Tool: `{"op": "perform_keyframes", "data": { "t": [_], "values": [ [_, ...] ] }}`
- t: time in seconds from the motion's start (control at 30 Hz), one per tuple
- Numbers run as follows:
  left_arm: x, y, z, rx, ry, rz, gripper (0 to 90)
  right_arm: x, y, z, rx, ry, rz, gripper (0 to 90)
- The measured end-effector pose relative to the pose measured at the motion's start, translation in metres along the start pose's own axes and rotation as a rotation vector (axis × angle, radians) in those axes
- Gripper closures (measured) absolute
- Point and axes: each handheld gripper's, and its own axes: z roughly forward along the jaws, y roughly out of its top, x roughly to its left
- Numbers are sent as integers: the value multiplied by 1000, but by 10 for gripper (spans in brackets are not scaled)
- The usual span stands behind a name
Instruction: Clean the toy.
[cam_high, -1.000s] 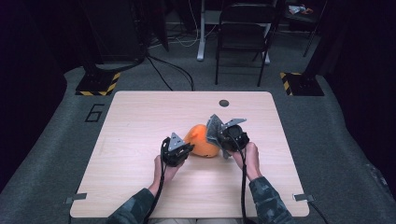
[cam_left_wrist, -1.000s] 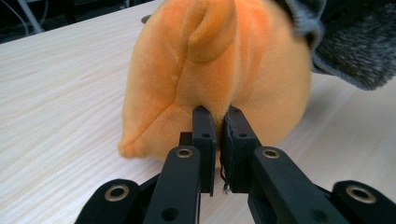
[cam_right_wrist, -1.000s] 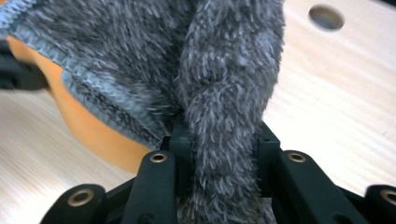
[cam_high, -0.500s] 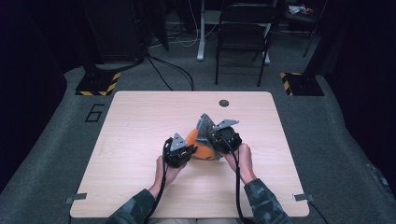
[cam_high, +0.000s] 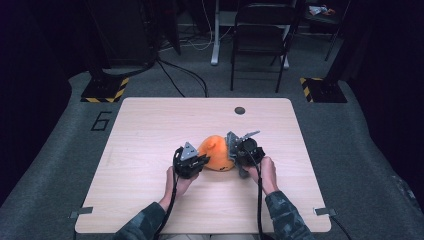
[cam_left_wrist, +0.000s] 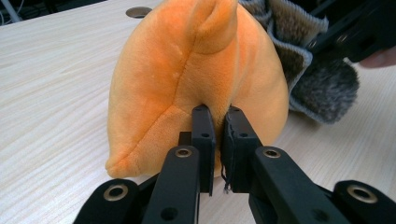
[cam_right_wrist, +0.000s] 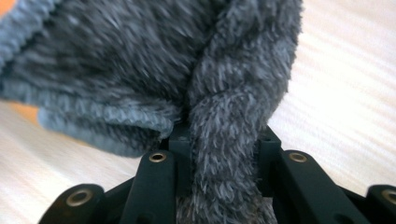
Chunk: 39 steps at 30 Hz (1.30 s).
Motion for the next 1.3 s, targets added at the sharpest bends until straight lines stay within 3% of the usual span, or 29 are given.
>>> {"op": "perform_keyframes", "data": {
  "t": [0.17, 0.33, 0.47, 0.5, 0.57, 0.6, 0.63, 0.67, 0.7, 0.73, 0.77, 0.83, 0.9, 0.97, 1.3],
  "values": [
    [1, -1, 0, -13, -2, -6, 841, -8, -10, 24, 83, -19, 8, 679],
    [2, -2, -1, -15, -7, -11, 841, -13, -5, 12, 76, -24, 2, 685],
    [1, -1, -1, -11, -10, 1, 840, -18, 0, -8, 17, -12, 42, 687],
    [0, -1, -1, -10, -13, 5, 840, -18, 5, -23, -56, -9, 26, 687],
    [0, -1, 0, -14, -9, 8, 840, -11, 11, -38, -122, 20, 21, 687],
    [-1, -1, 0, -14, -12, 8, 840, -11, 11, -38, -122, 20, 21, 687],
    [-2, -1, 0, -16, -8, 17, 840, 0, 17, -51, -183, 40, -9, 686],
    [-2, -1, 0, -16, -8, 17, 840, 0, 17, -51, -183, 40, -9, 686],
    [-3, 0, 0, -10, -15, 22, 840, 14, 21, -57, -219, 56, -44, 686],
    [-4, 0, 0, -9, -11, 35, 840, 21, 23, -57, -220, 59, -63, 686],
    [-4, 0, 0, -9, -11, 35, 840, 21, 23, -57, -220, 59, -63, 686],
    [-5, 0, 0, -3, -11, 38, 840, 34, 22, -47, -186, 38, -112, 684],
    [-5, -1, 1, -1, -13, 38, 840, 33, 21, -42, -187, 29, -120, 684],
    [-5, -1, 1, -5, -14, 34, 840, 27, 18, -37, -166, 45, -87, 683],
    [-3, -2, 1, -3, -23, 28, 840, 6, 7, -18, -62, 50, -38, 682]
  ]
}}
